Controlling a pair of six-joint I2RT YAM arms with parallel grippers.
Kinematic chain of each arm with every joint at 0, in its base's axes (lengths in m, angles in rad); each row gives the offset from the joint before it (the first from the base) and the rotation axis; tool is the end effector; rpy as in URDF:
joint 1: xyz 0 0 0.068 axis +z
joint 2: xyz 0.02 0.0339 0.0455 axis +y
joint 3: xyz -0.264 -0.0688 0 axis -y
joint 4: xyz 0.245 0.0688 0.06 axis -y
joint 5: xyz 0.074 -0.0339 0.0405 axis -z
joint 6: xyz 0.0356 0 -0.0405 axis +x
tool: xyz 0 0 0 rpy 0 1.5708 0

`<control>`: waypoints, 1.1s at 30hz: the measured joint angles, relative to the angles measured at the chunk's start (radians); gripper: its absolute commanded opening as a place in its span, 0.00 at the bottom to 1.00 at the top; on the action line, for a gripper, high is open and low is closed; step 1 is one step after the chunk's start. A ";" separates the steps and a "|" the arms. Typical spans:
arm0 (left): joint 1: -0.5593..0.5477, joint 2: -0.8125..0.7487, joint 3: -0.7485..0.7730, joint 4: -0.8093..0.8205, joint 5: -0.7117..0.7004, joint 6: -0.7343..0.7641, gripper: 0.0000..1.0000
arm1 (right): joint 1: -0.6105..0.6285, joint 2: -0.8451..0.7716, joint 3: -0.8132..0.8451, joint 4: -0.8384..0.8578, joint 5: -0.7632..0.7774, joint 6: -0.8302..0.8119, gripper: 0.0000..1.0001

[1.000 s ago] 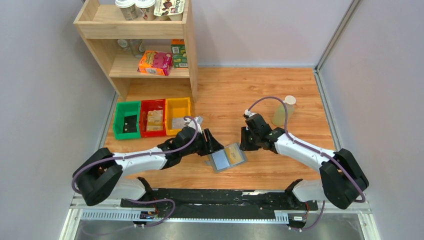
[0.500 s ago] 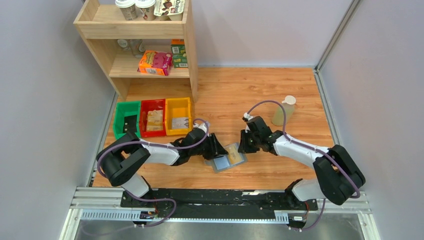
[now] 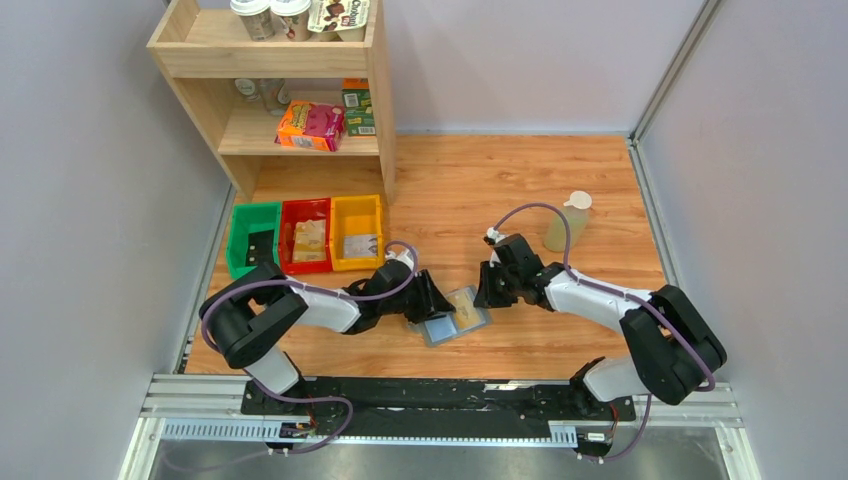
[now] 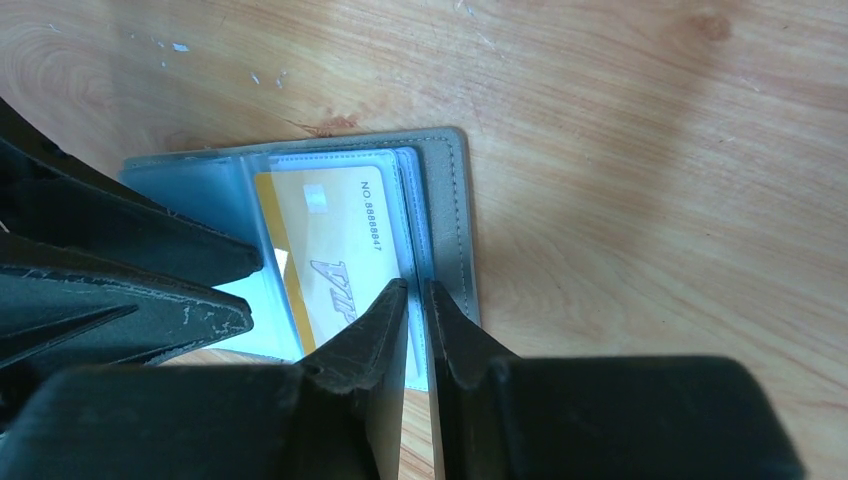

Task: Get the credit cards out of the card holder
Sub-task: Remove the credit card from the card holder.

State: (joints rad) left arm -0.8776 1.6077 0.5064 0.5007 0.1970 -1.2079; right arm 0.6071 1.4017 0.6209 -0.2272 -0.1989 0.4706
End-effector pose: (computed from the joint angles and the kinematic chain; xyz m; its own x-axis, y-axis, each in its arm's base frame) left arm 0.1761 -0.2229 0.1244 -0.9299 -0.3154 -0.1894 -0.0332 0.5848 -0.8105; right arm 0.2013 0.1484 0.1518 -0.9120 -0.0923 -0.3998 -0.2607 0.8828 0.3909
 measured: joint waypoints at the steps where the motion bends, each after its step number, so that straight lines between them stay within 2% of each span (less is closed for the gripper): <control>1: 0.000 0.001 -0.006 0.005 -0.005 -0.004 0.46 | 0.000 0.000 -0.001 0.002 -0.001 0.000 0.17; 16: 0.001 0.111 -0.037 0.222 0.019 -0.064 0.40 | -0.008 0.000 -0.007 0.024 -0.003 0.001 0.17; 23: 0.000 0.113 -0.044 0.251 0.019 -0.067 0.37 | -0.008 -0.003 -0.013 0.031 -0.003 0.003 0.16; 24: 0.000 0.113 -0.044 0.254 0.019 -0.068 0.32 | -0.008 -0.003 -0.013 0.032 -0.003 0.003 0.16; 25: 0.000 0.113 -0.044 0.259 0.019 -0.069 0.31 | -0.008 -0.003 -0.013 0.032 -0.003 0.003 0.16; 33: -0.002 0.113 -0.044 0.263 0.010 -0.068 0.30 | -0.008 -0.005 -0.016 0.036 -0.003 0.004 0.16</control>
State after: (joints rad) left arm -0.8791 1.7203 0.4622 0.7639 0.2073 -1.2762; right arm 0.5987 1.3964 0.6044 -0.1913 -0.2020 0.4744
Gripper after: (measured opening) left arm 0.308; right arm 0.164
